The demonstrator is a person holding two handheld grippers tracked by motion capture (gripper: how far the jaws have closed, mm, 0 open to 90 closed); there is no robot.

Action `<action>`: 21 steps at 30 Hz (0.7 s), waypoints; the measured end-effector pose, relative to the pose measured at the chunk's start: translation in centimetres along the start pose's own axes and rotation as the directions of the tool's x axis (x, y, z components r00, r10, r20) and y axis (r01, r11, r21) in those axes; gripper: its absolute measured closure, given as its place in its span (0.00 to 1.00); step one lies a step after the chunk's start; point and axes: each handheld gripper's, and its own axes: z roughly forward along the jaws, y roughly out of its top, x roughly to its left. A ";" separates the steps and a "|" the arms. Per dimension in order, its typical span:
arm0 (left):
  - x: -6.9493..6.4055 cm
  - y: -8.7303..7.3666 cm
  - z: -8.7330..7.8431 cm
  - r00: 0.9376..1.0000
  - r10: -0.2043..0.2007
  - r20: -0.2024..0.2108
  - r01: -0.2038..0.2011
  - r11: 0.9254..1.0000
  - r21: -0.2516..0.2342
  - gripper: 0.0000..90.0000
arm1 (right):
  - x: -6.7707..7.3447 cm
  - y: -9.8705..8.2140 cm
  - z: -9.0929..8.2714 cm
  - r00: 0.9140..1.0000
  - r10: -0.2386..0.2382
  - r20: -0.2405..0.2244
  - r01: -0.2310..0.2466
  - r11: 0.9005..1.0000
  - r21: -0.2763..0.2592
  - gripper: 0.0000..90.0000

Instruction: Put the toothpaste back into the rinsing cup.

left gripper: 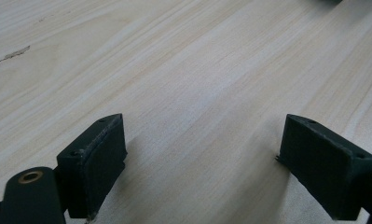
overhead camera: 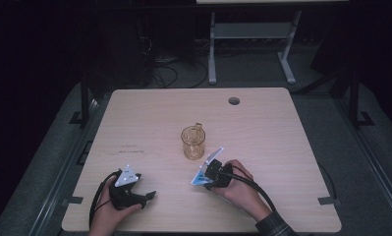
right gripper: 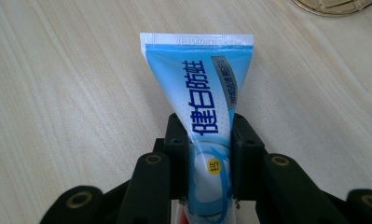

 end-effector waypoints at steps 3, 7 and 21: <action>0.0 0.0 0.0 1.000 0.000 0.000 0.000 1.000 0.000 0.15 | -0.3 -0.2 -0.2 0.999 0.018 -0.029 -0.019 1.000 -0.014 0.81; 0.0 0.0 0.0 1.000 0.000 0.000 0.000 1.000 0.000 0.15 | -0.6 -0.4 -0.3 0.999 0.017 -0.043 -0.018 1.000 -0.024 0.81; 0.0 0.0 0.0 1.000 0.000 0.001 0.000 1.000 0.000 0.15 | -1.5 -0.9 -2.5 0.995 0.060 -0.075 -0.068 0.991 -0.115 0.82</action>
